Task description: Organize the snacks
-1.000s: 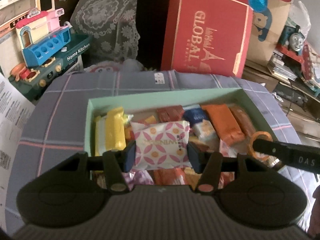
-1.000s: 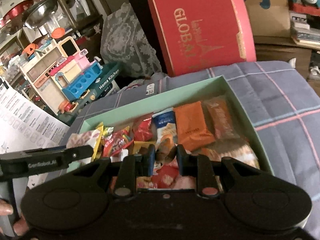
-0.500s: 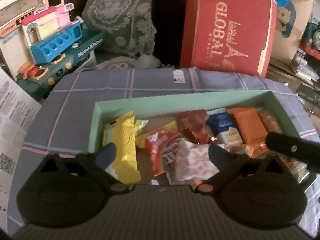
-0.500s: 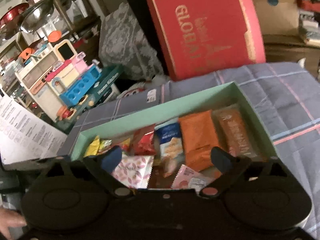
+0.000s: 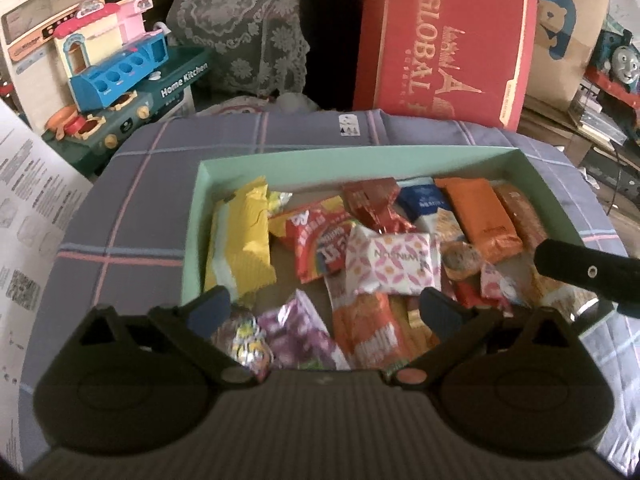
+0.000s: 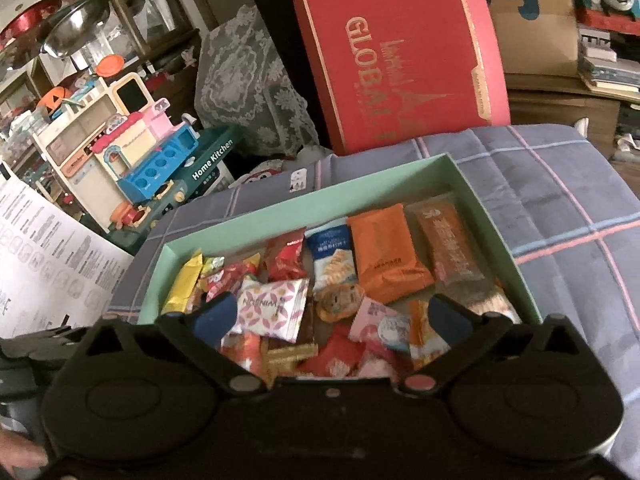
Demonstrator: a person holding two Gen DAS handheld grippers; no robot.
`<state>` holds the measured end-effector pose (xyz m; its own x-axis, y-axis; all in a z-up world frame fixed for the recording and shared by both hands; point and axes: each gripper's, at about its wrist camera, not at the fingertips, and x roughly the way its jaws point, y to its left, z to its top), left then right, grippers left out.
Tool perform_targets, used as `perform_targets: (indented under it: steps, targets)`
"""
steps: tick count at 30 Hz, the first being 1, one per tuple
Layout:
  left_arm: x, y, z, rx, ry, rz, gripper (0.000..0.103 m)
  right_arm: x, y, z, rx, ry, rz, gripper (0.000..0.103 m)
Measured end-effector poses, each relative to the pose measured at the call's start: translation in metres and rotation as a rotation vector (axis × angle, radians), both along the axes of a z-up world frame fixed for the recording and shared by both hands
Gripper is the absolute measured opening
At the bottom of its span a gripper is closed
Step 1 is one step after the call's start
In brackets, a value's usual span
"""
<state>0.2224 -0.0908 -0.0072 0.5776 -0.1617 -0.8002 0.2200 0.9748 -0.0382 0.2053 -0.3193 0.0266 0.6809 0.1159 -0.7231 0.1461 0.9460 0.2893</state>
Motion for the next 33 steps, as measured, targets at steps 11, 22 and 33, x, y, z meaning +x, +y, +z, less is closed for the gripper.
perform_targets:
  steps: [11,22,33]
  targets:
    - [-0.069,0.028,0.013,-0.060,0.031,0.012,0.103,-0.074,0.005,0.017,-0.035,0.019,0.018,0.103]
    - [-0.133,0.057,0.015,-0.059,0.010,0.039,0.103,-0.140,0.008,0.019,-0.079,0.075,-0.005,0.103]
    - [-0.174,0.071,0.013,-0.040,-0.023,0.061,0.103,-0.167,0.021,0.013,-0.107,0.108,0.021,0.103]
